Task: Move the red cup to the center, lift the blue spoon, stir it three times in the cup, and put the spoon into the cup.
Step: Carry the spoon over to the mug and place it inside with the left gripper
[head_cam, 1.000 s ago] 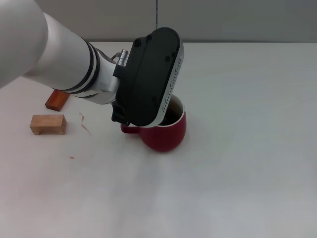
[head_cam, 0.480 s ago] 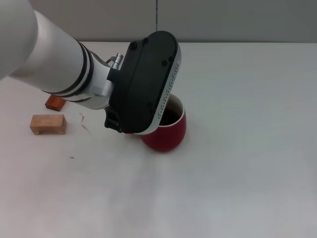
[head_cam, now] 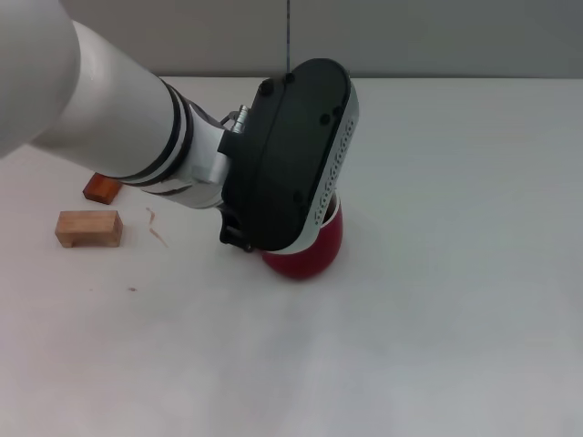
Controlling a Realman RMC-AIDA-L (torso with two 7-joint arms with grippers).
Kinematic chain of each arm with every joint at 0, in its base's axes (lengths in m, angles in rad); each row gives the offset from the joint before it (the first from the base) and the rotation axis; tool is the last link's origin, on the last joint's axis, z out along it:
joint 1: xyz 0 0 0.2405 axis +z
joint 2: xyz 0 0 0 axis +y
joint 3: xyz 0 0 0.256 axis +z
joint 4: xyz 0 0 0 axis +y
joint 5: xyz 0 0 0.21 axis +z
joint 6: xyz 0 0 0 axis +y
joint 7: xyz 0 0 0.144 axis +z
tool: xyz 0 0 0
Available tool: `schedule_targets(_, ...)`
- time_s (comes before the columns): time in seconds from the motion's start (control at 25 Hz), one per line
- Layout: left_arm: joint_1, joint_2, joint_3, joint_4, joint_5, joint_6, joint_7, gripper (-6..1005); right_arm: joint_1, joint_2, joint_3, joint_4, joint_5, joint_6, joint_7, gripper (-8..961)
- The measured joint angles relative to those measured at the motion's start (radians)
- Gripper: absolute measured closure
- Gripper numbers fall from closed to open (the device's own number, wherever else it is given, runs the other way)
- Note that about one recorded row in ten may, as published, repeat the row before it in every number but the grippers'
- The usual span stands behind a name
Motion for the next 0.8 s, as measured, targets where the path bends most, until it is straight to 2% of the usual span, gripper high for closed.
schedule_targets(0.4,0.002,0.0,0.001,-0.034,0.019,-0.072,-0.017,832,-0.002,0.0,0.0,0.0,0.0,0.0,0.0,268)
schedule_targets(0.8,0.027,0.009,-0.02,-0.03,0.072,-0.051,-0.009,839,0.0,0.0,0.0,0.0,0.0,0.0,0.0,268)
